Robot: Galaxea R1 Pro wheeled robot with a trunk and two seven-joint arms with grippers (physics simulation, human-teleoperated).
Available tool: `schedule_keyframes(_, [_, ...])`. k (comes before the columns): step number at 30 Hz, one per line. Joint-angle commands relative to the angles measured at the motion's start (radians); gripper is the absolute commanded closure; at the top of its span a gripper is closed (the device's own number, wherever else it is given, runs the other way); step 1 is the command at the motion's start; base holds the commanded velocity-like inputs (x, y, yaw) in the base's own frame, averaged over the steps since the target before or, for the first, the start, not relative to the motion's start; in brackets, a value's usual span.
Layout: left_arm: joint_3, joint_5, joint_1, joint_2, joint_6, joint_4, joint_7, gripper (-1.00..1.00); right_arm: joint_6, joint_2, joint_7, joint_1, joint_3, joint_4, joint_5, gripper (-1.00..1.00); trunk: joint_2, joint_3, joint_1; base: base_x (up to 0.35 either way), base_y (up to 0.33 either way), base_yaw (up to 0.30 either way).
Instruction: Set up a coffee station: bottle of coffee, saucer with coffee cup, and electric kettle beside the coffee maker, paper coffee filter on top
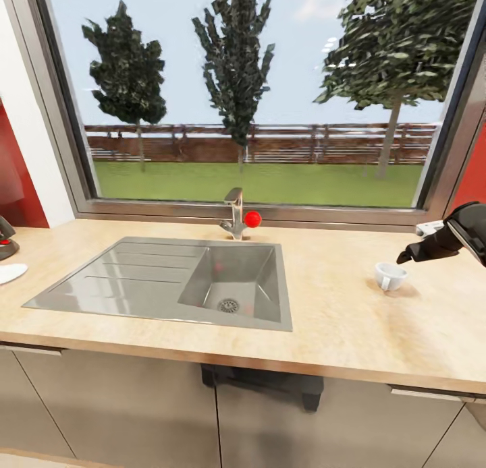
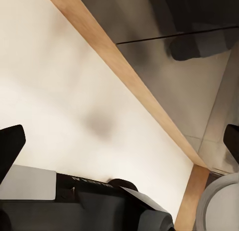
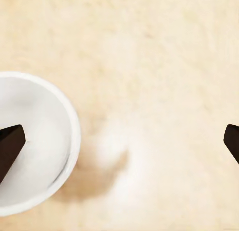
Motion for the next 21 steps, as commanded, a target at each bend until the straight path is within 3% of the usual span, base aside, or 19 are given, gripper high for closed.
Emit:
schedule_keyframes(1, [0.008,-0.003,-0.001,0.000,0.009,0.000,-0.004,-1.00,0.003,-0.002,0.004,-0.001,0.006,-0.001,0.000,-1.00,-0.001,-0.001,0.000,-0.002,0.000,0.000])
schedule_keyframes(21, [0.008,-0.003,-0.001,0.000,0.009,0.000,-0.004,-1.00,0.003,0.000,0.004,-0.001,0.006,0.000,-0.003,-1.00,-0.001,-0.017,0.000,0.000,0.000,0.000])
